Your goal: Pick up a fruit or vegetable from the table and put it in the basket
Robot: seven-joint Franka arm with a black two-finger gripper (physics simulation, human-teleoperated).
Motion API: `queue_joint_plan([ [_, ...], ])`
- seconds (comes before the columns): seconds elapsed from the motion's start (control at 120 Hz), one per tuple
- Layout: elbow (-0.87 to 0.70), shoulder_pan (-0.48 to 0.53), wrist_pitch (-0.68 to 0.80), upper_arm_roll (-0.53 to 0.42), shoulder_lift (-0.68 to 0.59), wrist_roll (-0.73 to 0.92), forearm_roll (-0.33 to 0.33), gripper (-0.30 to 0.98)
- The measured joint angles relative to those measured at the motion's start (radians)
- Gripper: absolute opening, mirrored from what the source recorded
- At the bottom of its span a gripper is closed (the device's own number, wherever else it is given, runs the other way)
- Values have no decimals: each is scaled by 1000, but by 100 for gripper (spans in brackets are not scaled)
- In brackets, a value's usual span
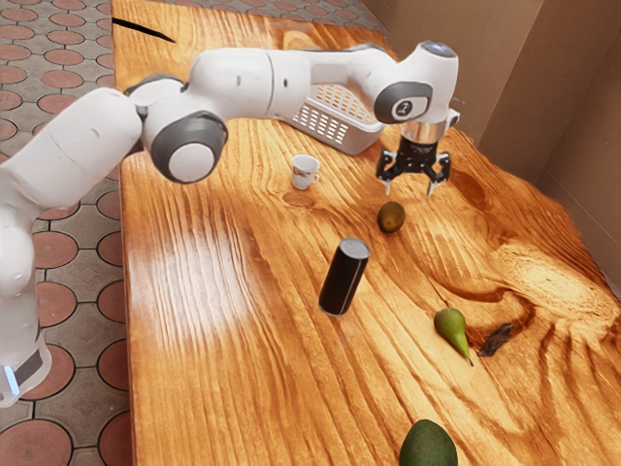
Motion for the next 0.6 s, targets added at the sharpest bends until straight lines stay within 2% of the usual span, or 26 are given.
queue_joint_plan([
  [0.25, 5, -4, 31, -7, 26, -64, -1, 69],
  [0.6, 5, -3, -19, -7, 51, -119, -2, 69],
])
